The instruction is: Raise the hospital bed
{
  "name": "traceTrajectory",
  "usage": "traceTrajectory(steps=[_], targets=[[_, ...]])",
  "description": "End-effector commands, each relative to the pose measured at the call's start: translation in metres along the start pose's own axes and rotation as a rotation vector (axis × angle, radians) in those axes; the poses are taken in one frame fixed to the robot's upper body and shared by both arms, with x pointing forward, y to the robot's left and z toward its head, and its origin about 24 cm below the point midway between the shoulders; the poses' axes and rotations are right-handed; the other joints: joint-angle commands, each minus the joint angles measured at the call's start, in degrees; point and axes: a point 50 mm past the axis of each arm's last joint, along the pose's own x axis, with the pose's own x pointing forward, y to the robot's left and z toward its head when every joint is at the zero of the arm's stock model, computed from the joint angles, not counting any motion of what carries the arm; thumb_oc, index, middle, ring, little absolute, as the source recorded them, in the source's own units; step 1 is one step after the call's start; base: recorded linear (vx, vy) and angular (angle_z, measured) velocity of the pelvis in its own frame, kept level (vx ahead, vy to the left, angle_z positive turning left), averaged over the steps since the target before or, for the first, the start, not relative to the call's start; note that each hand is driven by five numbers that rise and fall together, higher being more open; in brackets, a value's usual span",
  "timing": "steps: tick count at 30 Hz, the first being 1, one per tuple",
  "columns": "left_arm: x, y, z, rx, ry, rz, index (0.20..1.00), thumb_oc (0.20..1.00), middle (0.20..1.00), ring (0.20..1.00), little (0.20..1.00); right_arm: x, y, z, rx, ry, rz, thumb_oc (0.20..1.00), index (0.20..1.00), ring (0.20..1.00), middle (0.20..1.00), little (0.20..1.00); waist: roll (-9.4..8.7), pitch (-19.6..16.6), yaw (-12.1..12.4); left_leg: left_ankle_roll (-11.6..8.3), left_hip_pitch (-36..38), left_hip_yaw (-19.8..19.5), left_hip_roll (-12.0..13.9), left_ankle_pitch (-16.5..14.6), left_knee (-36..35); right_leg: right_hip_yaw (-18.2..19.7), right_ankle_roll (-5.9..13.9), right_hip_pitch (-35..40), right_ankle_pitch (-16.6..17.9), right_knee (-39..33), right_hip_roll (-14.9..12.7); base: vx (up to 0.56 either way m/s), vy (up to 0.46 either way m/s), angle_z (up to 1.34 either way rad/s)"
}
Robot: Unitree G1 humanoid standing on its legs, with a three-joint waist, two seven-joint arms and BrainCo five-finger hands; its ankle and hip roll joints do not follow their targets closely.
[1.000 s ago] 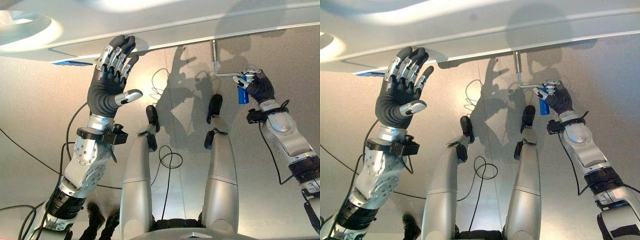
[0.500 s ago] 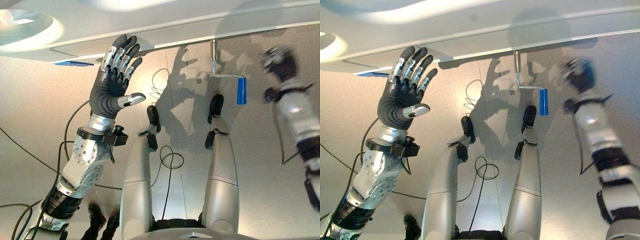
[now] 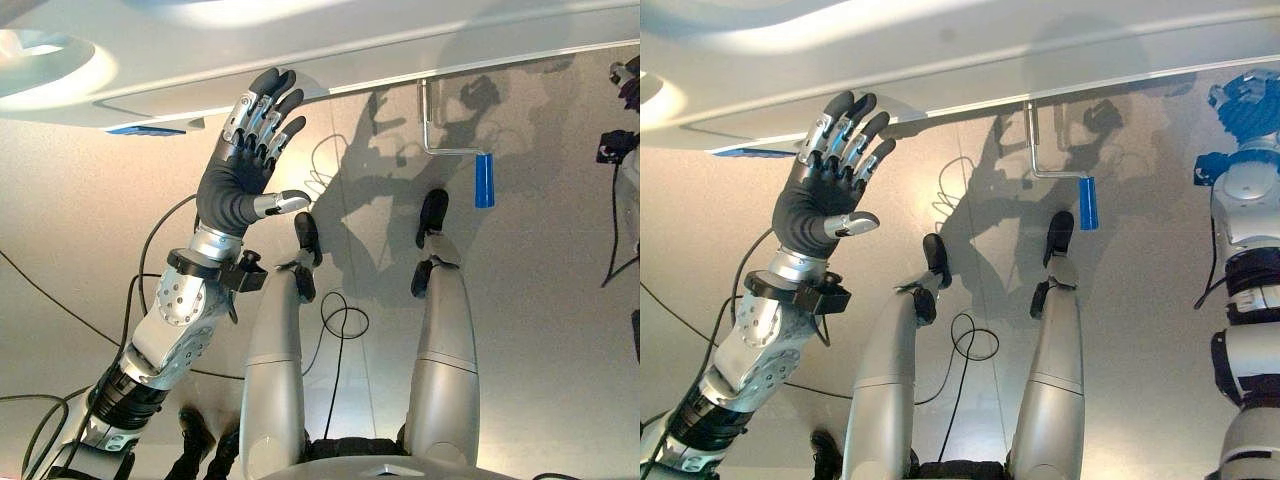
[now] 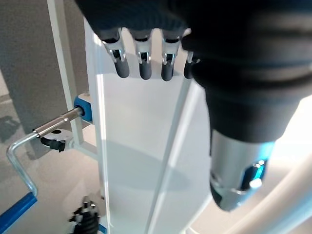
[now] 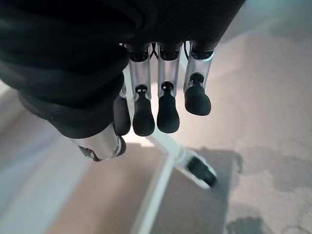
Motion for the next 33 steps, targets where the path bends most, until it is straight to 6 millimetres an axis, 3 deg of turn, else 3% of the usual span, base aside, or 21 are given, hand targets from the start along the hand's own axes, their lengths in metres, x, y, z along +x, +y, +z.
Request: traceTrajectory(steps=[1, 3, 4, 6, 7, 9, 10, 12, 13, 16, 17, 19, 20, 21, 23, 25, 28, 33], targets=[[0.000, -0.010, 0.018, -0.039, -0.137, -0.009, 1.000, 1.000, 1.000, 1.000, 1.000, 0.004, 0.003, 0.015, -0.020, -0.052, 0.009, 0.200, 0.200, 0.200, 0.200, 0.200, 1.94, -1.5, -0.2, -3.98, 1.5, -4.7, 0.7, 8.4, -9.8, -1.8, 0.29, 0.4, -4.7, 7.4, 0.0, 0.00, 0.000, 0.00], [0.000, -0.010, 0.017, -0.039, -0.136, -0.003, 1.000, 1.000, 1.000, 1.000, 1.000, 0.002, 0.006, 0.010, -0.013, -0.041, 0.021, 0.200, 0.200, 0.200, 0.200, 0.200, 1.88, -1.5, -0.3, -3.97, 1.6, -4.7, 0.7, 8.5, -9.9, -1.8, 0.29, 0.4, -4.7, 7.4, 0.1, 0.00, 0.000, 0.00], [0.000, -0.010, 0.016, -0.037, -0.132, -0.001, 1.000, 1.000, 1.000, 1.000, 1.000, -0.001, 0.010, 0.008, 0.003, -0.037, 0.033, 0.686, 0.686, 0.686, 0.686, 0.686, 1.81, -1.5, -0.4, -3.96, 1.8, -4.6, 0.7, 8.5, -10.1, -1.8, 0.29, 0.5, -4.7, 7.3, 0.1, 0.00, 0.000, 0.00], [0.000, -0.010, 0.016, -0.037, -0.132, -0.002, 1.000, 1.000, 1.000, 1.000, 1.000, -0.001, 0.010, 0.008, 0.003, -0.037, 0.033, 0.686, 0.686, 0.686, 0.686, 0.686, 1.80, -1.5, -0.4, -3.96, 1.8, -4.6, 0.7, 8.5, -10.1, -1.8, 0.29, 0.5, -4.7, 7.3, 0.1, 0.00, 0.000, 0.00], [0.000, -0.007, 0.013, -0.027, -0.122, 0.017, 1.000, 1.000, 1.000, 1.000, 1.000, -0.007, 0.019, 0.000, 0.043, -0.016, 0.060, 1.000, 1.000, 1.000, 1.000, 1.000, 1.75, -1.5, -0.7, -3.97, 2.3, -4.6, 0.7, 8.6, -10.6, -1.9, 0.32, 0.9, -4.6, 6.9, 0.2, -0.04, -0.012, -0.01], [-0.012, 0.015, -0.027, 0.079, 0.060, 0.140, 1.000, 1.000, 1.000, 1.000, 1.000, -0.028, 0.031, -0.033, 0.079, 0.072, 0.086, 1.000, 1.000, 1.000, 1.000, 1.000, 1.38, -1.5, -0.8, -4.08, 5.9, -4.5, 0.8, 9.0, -12.5, -2.6, 0.43, 4.4, -4.3, 5.4, 0.0, -0.06, -0.030, 0.01], [-0.012, 0.014, -0.028, 0.079, 0.061, 0.139, 1.000, 1.000, 1.000, 1.000, 1.000, -0.028, 0.031, -0.034, 0.079, 0.074, 0.086, 1.000, 1.000, 1.000, 1.000, 1.000, 1.37, -1.5, -0.7, -4.08, 6.1, -4.5, 0.8, 9.0, -12.6, -2.6, 0.43, 4.6, -4.3, 5.3, 0.0, -0.03, -0.029, -0.01], [-0.030, 0.032, -0.063, 0.139, 0.236, 0.235, 1.000, 1.000, 1.000, 1.000, 1.000, -0.043, 0.038, -0.058, 0.089, 0.146, 0.106, 1.000, 1.000, 1.000, 1.000, 1.000, 1.18, -1.5, -0.9, -3.96, 8.6, -4.3, 0.9, 9.2, -13.6, -3.1, 0.53, 7.0, -4.1, 4.6, -0.1, -0.01, -0.011, -0.02], [-0.030, 0.032, -0.064, 0.139, 0.236, 0.234, 1.000, 1.000, 1.000, 1.000, 1.000, -0.044, 0.038, -0.058, 0.088, 0.146, 0.105, 1.000, 1.000, 1.000, 1.000, 1.000, 1.20, -1.5, -0.8, -3.97, 8.6, -4.3, 0.9, 9.2, -13.6, -3.1, 0.53, 7.1, -4.1, 4.6, -0.1, -0.01, -0.034, -0.01], [-0.095, 0.063, -0.130, 0.298, 0.630, 0.377, 1.000, 1.000, 1.000, 1.000, 1.000, -0.089, 0.053, -0.121, 0.082, 0.383, 0.164, 1.000, 1.000, 1.000, 1.000, 1.000, 1.06, -1.5, -0.7, -3.43, 16.3, -4.2, 0.5, 8.8, -15.6, -4.8, 0.54, 15.4, -3.7, 1.6, -0.5, 0.00, -0.055, 0.04], [-0.095, 0.062, -0.131, 0.298, 0.630, 0.376, 1.000, 1.000, 1.000, 1.000, 1.000, -0.089, 0.052, -0.121, 0.081, 0.384, 0.164, 1.000, 1.000, 1.000, 1.000, 1.000, 1.11, -1.5, -0.7, -3.44, 16.5, -4.2, 0.5, 8.8, -15.7, -4.9, 0.54, 15.6, -3.6, 1.5, -0.5, 0.01, -0.045, -0.01], [-0.125, 0.068, -0.154, 0.322, 0.781, 0.446, 1.000, 1.000, 1.000, 1.000, 1.000, -0.115, 0.058, -0.151, 0.058, 0.509, 0.189, 1.000, 1.000, 1.000, 1.000, 1.000, 1.00, -1.5, -0.6, -3.25, 19.7, -4.3, 0.4, 8.7, -16.7, -5.5, 0.52, 19.2, -3.4, 0.0, -0.6, -0.01, -0.031, 0.03], [-0.125, 0.068, -0.154, 0.322, 0.782, 0.446, 1.000, 1.000, 1.000, 1.000, 1.000, -0.116, 0.058, -0.151, 0.057, 0.510, 0.189, 1.000, 1.000, 1.000, 1.000, 1.000, 1.05, -1.5, -0.6, -3.26, 19.9, -4.4, 0.4, 8.7, -16.8, -5.6, 0.52, 19.3, -3.4, -0.1, -0.6, -0.01, -0.057, 0.07], [-0.155, 0.070, -0.170, 0.360, 0.926, 0.476, 1.000, 1.000, 1.000, 1.000, 1.000, -0.138, 0.060, -0.172, 0.024, 0.603, 0.206, 1.000, 1.000, 1.000, 1.000, 1.000, 0.97, -1.5, -0.5, -3.13, 23.1, -4.5, 0.3, 8.4, -17.4, -6.1, 0.54, 23.0, -3.3, -1.6, -0.7, 0.00, -0.033, 0.08], [-0.166, 0.071, -0.175, 0.357, 0.974, 0.502, 1.000, 1.000, 1.000, 1.000, 1.000, -0.147, 0.059, -0.180, 0.014, 0.641, 0.210, 1.000, 1.000, 1.000, 1.000, 1.000, 0.78, -1.5, -0.5, -3.12, 24.5, -4.6, 0.3, 8.4, -17.7, -6.4, 0.51, 24.6, -3.2, -2.4, -0.7, -0.01, -0.055, 0.08], [-0.205, 0.069, -0.187, 0.363, 1.152, 0.550, 1.000, 1.000, 1.000, 1.000, 1.000, -0.177, 0.054, -0.205, -0.038, 0.759, 0.221, 1.000, 1.000, 1.000, 1.000, 1.000, 0.54, -1.5, -0.2, -3.26, 30.0, -4.8, 0.3, 8.1, -19.0, -7.8, 0.47, 30.8, -3.0, -4.7, -1.0, 0.00, -0.095, 0.05], [-0.243, 0.069, -0.191, 0.359, 1.319, 0.611, 1.000, 1.000, 1.000, 1.000, 1.000, -0.211, 0.052, -0.224, -0.085, 0.854, 0.270, 1.000, 1.000, 1.000, 1.000, 1.000, 0.00, -1.5, -0.1, -3.52, 36.4, -5.1, 0.4, 7.9, -21.2, -9.0, 0.55, 38.0, -2.6, -8.0, -0.9, 0.02, -0.094, 0.07], [-0.291, 0.066, -0.182, 0.309, 1.468, 0.698, 1.000, 1.000, 1.000, 1.000, 1.000, -0.264, 0.047, -0.245, -0.113, 0.979, 0.347, 1.000, 1.000, 1.000, 1.000, 1.000, -1.09, -8.0, 0.6, -4.06, 44.3, -5.5, 0.1, 8.6, -27.0, -11.7, 1.01, 47.4, -1.7, -14.7, -0.1, 0.10, -0.083, 0.11]])
